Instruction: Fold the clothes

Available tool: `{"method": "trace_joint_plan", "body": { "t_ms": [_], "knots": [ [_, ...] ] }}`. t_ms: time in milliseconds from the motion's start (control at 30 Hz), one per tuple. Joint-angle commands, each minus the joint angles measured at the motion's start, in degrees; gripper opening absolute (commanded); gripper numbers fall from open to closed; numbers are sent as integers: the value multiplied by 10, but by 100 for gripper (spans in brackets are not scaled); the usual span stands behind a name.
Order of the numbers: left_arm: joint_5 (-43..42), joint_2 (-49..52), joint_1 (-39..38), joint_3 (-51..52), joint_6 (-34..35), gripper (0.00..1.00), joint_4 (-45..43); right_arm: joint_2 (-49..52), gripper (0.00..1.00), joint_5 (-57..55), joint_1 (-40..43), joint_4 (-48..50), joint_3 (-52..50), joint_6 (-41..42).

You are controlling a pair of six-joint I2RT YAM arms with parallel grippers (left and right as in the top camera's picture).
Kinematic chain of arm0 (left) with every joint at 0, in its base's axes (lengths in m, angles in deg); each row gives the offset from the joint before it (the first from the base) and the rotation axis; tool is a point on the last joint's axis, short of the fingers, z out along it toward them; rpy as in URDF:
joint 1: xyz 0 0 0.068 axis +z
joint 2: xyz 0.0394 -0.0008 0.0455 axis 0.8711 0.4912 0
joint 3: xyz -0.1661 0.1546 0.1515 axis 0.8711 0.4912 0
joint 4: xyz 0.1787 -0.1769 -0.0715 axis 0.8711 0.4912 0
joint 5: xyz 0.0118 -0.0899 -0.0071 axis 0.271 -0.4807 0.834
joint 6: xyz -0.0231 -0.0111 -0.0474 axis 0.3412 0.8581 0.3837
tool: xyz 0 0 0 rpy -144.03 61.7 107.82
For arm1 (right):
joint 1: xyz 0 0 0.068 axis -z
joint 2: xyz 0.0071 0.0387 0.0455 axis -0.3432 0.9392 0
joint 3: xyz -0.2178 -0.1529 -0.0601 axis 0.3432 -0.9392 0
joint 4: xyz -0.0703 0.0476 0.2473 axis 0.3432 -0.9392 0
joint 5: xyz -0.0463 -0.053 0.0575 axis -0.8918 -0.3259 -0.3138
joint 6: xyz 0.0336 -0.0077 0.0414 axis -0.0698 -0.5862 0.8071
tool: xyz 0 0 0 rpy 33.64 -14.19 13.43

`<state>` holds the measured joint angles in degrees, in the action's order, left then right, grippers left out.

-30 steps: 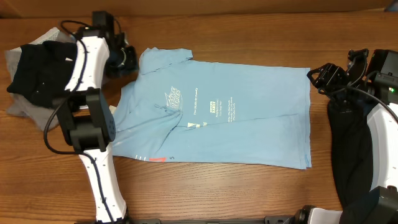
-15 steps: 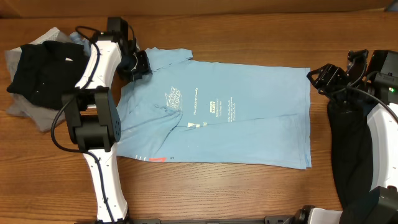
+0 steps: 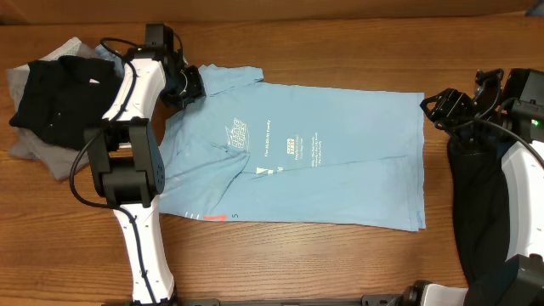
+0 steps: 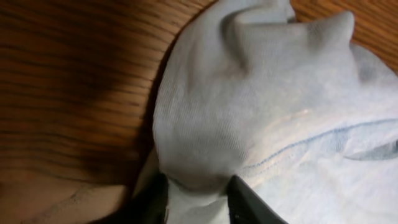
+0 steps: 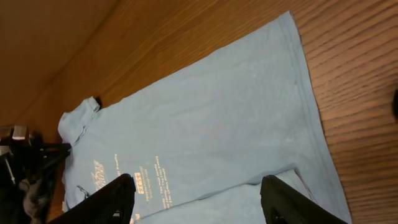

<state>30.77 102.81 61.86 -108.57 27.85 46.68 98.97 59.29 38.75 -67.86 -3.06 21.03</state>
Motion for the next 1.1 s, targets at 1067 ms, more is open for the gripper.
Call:
{"method": "trace_joint_plan", "body": {
  "t_ms": [1067],
  "knots": [
    [-69, 3, 15, -180, -39, 4, 135, 17, 71, -57, 0, 93, 10, 26]
  ]
}}
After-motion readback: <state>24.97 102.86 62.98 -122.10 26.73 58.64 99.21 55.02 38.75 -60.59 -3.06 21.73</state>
